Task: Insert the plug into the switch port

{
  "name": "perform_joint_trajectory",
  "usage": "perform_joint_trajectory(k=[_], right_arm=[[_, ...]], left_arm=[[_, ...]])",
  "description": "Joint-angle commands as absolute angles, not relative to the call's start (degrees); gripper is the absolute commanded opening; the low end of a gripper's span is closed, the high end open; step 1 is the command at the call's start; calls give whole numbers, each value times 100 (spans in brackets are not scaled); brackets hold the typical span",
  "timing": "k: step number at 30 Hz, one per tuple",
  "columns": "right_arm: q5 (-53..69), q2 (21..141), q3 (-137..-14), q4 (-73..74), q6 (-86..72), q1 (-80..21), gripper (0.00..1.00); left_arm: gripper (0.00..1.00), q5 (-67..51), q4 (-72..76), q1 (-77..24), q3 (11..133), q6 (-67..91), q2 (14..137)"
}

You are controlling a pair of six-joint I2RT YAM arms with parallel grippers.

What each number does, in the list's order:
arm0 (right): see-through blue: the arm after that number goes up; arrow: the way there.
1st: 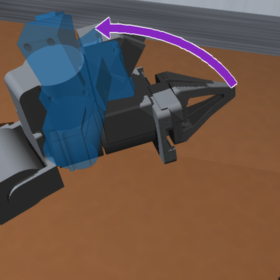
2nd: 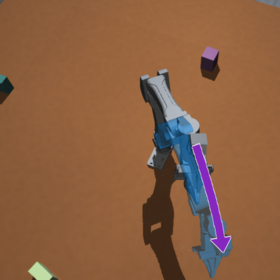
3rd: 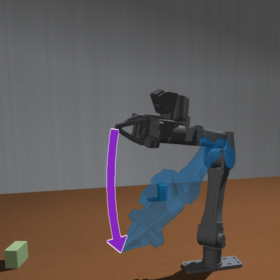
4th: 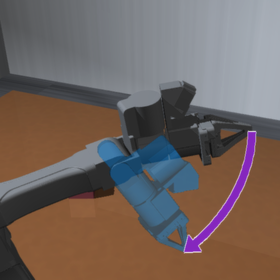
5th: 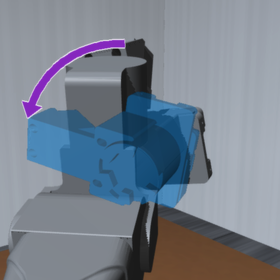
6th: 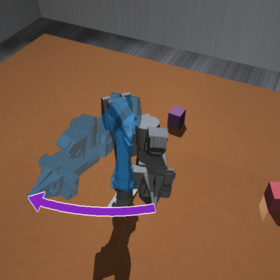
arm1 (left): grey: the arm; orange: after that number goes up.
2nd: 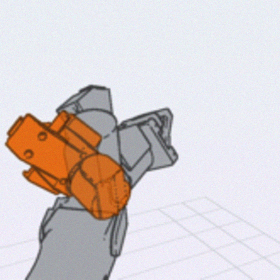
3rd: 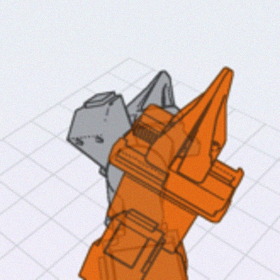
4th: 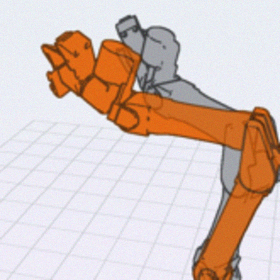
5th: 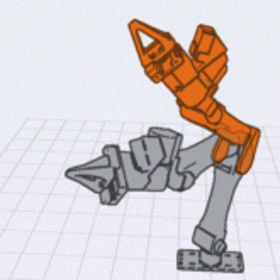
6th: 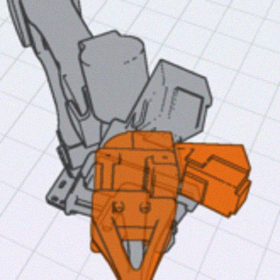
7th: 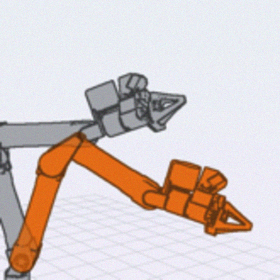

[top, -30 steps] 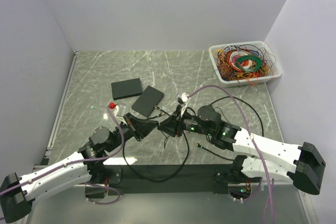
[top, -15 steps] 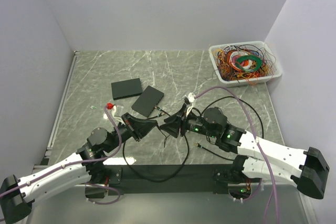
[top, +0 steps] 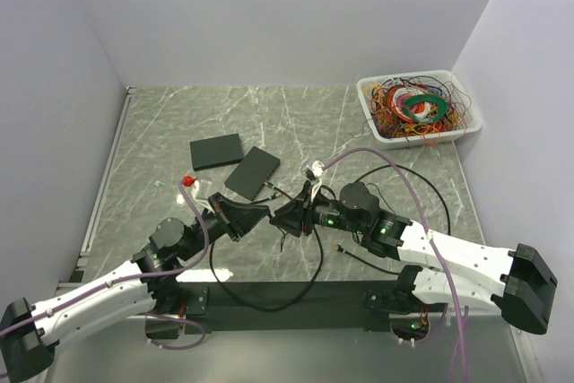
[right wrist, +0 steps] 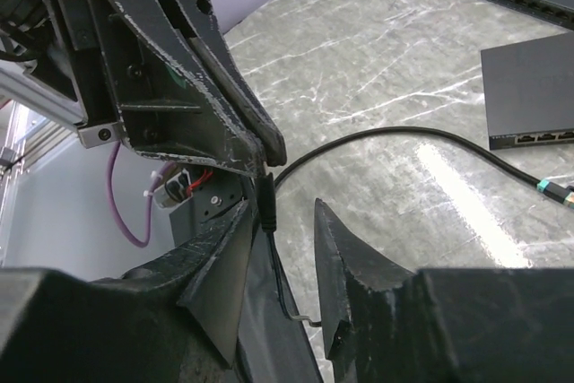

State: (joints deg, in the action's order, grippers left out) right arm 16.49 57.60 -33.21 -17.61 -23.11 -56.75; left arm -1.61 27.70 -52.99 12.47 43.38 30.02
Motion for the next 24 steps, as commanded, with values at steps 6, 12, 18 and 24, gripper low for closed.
perform_joint_trajectory(k=[6,12,18,24], right_arm=[[1740,5783,-3463,-2118,-2338,-5678,35],[1749,5845,-3498,-2118,-2338,-5678,27],[1863,5933,-3480,-2206,-2382,-5678,22],[1811,5898,-3445,-2233,-2408,-5678,16]], left_arm=[[0,-132,3138,-5326,1292,4386,3164],[0,-132,3191,-5326,1257,4412,3155],[1,-88,3155,-5326,1204,4421,3094],[1,-62,3146,-5326,1169,4447,3085]])
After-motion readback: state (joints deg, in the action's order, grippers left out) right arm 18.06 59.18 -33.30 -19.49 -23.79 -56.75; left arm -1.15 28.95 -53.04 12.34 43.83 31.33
